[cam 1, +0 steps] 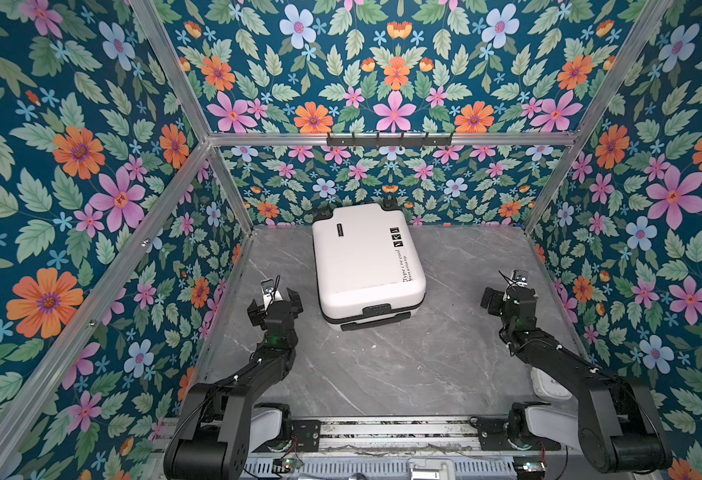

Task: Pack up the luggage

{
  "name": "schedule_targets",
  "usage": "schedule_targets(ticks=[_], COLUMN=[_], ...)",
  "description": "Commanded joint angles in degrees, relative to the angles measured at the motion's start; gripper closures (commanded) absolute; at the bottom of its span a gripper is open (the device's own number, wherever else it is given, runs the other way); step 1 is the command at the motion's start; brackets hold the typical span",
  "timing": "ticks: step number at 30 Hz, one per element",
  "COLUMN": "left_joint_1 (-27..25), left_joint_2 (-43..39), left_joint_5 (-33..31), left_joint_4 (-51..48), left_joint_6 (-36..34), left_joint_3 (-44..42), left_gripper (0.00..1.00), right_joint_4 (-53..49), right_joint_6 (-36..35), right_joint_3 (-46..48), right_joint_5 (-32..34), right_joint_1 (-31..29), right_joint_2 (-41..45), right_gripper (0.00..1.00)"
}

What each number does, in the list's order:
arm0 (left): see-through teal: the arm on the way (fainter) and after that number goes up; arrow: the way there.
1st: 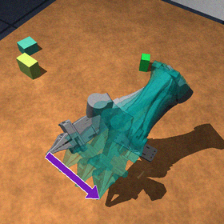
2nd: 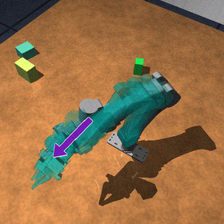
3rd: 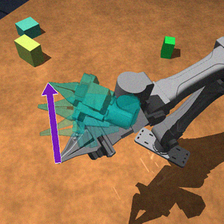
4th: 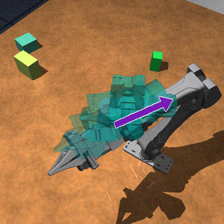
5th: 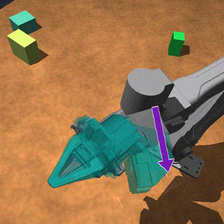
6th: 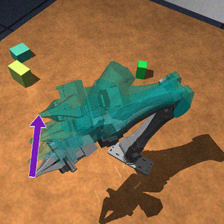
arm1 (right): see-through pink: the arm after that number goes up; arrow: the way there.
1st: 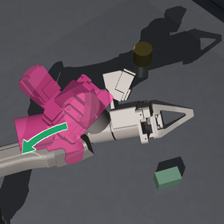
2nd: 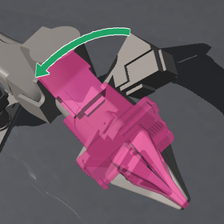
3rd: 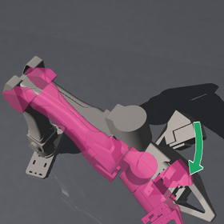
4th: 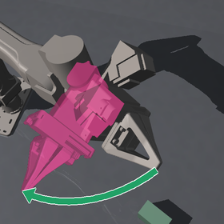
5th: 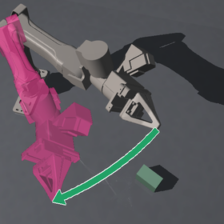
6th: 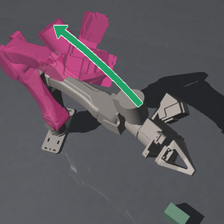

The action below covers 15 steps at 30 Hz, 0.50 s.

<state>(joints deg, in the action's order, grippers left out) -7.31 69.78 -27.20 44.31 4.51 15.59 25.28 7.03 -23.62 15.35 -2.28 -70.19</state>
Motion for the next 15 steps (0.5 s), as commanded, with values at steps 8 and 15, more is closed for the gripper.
schedule_targets(ticks=[8, 15], left_joint_1=[2.5, 2.5], left_joint_2=[11.1, 19.7], left_joint_5=[7.9, 6.7], left_joint_4=[25.7, 46.0], left_joint_6=[-2.6, -4.2], left_joint_3=[-4.5, -9.7], left_gripper=[0.01, 0.0], right_joint_4=[20.0, 33.6], right_joint_6=[-5.2, -6.1], right_joint_3=[6.2, 10.6], right_joint_5=[-5.9, -7.7], right_joint_1=[0.0, 0.0], right_joint_2=[-4.3, -10.6], right_gripper=[0.01, 0.01])
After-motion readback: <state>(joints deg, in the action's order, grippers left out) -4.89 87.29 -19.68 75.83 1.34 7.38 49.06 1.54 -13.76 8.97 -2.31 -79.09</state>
